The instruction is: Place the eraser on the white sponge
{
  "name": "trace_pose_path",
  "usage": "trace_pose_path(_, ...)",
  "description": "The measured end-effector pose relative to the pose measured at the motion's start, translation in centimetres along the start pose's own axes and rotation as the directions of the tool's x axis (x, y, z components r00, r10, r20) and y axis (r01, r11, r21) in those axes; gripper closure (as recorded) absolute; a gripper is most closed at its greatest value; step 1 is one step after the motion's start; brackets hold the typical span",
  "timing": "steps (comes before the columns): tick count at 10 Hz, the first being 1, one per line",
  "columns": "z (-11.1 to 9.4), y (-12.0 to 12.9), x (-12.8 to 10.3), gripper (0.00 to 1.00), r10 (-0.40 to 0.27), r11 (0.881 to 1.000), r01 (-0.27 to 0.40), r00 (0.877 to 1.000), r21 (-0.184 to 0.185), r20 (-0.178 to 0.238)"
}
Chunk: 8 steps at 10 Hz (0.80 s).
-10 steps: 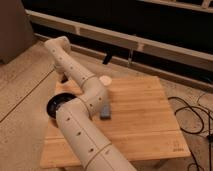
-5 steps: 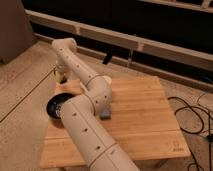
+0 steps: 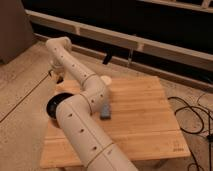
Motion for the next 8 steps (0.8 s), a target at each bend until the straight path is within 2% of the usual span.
trace_pose_path(4, 1.4, 3.2, -2.5, 1.00, -0.086, 0.996, 0.086, 0.996, -0.007, 0.019)
trace_pose_path(5, 1.4, 4.2, -3.7, 1.00, -0.118, 0.993, 0.118, 0.993, 0.010, 0.029)
trace_pose_path(8, 0.0, 6.0, -7.0, 1.00, -0.175, 0.979, 0.170, 0.984, 0.110, 0.042)
